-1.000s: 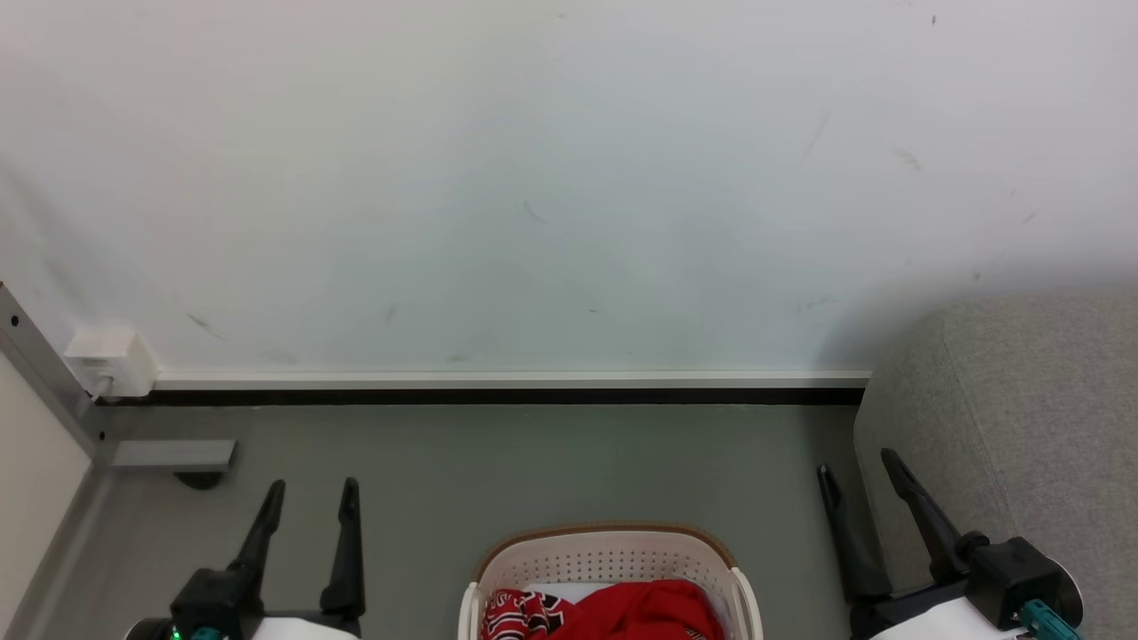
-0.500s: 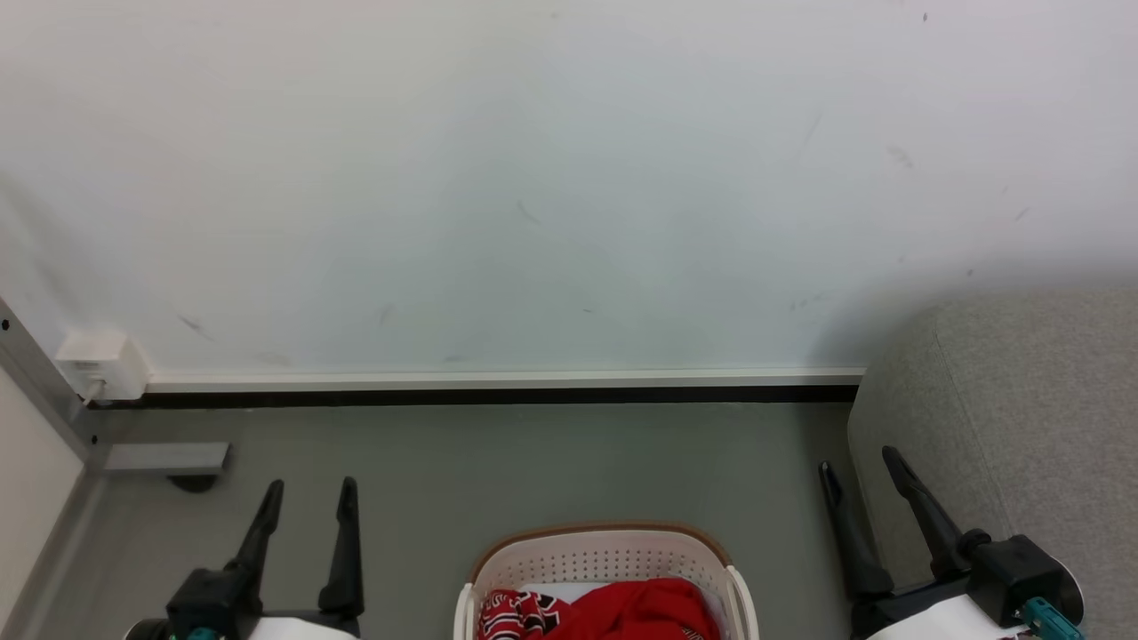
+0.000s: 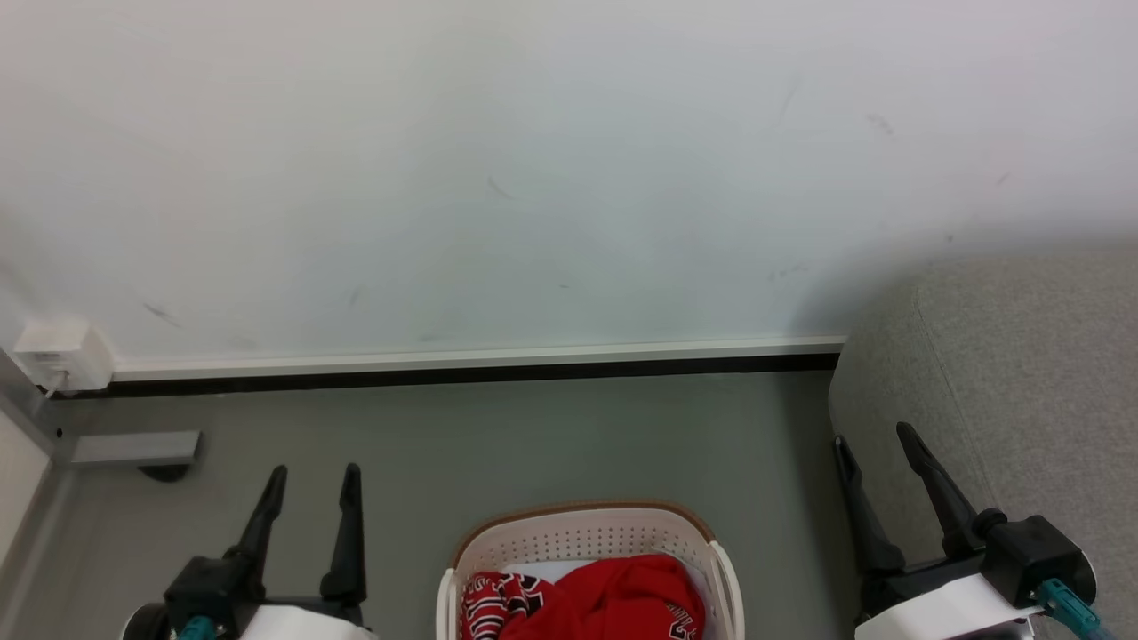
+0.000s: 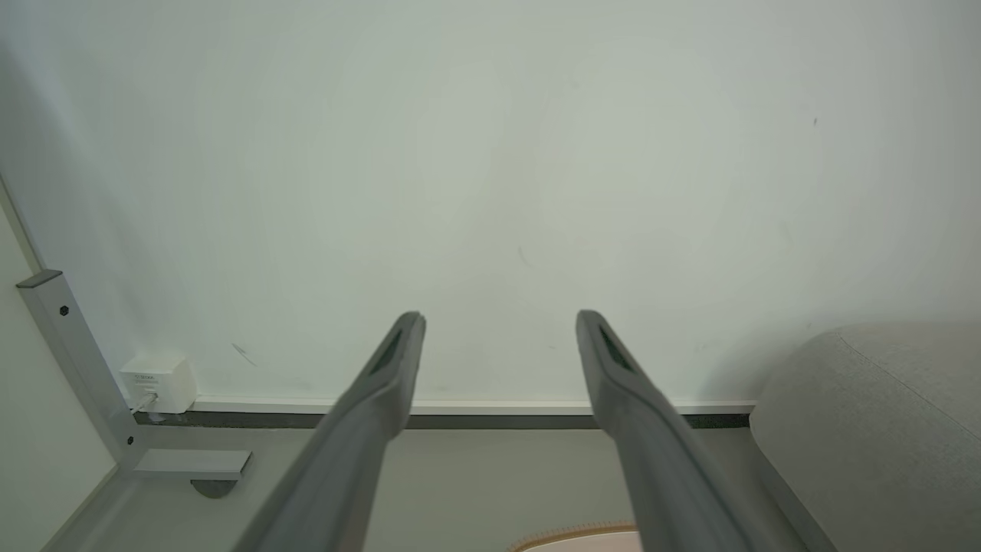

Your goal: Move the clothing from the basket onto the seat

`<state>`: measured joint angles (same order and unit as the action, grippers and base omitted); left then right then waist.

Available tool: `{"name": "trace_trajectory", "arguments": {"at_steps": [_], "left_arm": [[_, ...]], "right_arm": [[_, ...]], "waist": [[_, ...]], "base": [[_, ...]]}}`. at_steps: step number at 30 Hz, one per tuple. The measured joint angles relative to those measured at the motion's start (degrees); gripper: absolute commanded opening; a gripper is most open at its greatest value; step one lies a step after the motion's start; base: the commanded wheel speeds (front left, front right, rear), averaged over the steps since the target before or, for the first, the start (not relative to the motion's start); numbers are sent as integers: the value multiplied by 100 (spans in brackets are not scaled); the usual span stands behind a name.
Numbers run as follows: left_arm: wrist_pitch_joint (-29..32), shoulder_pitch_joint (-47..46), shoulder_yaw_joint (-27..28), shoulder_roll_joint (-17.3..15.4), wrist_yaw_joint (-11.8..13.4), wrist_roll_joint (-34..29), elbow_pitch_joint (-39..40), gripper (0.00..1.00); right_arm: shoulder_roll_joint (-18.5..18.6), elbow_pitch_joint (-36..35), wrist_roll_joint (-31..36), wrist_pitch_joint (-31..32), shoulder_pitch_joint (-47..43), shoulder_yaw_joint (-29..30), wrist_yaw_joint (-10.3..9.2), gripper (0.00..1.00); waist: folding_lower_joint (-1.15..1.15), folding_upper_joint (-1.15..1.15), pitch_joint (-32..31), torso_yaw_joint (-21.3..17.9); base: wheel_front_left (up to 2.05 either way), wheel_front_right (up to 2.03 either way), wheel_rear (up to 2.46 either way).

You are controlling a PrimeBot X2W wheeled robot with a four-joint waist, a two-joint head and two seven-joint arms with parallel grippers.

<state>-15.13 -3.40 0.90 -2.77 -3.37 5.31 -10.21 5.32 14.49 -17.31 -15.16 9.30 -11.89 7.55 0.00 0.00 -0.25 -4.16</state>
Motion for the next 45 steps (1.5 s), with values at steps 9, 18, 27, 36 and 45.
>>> {"name": "trace_trajectory", "arguments": {"at_steps": [9,18,27,36,45], "left_arm": [[0,-463,-77,2,-166,102,-10,100],[0,-1185,-192,-7,-316,178,-192,100],[0,-1822,-423,-100,-375,197,-1211,100],[280,-2659,-859,-250,-401,219,-2601,100],[862,-3434,-1766,-598,-415,242,-3840,100]], "right_arm": [[0,-176,42,-1,352,141,0,100],[-37,-431,87,-1,946,309,0,100],[-65,-595,90,-1,1389,456,0,100],[-169,-970,-245,-1,1817,426,0,100],[-220,-1205,-223,-1,2068,487,0,100]], "waist": [[0,0,531,-151],[1,0,1430,-300],[1,0,2190,-535],[1,0,2788,-876],[1,0,3361,-1200]], "base": [[0,0,0],[0,0,0],[0,0,0],[0,0,0],[0,0,0]]}}
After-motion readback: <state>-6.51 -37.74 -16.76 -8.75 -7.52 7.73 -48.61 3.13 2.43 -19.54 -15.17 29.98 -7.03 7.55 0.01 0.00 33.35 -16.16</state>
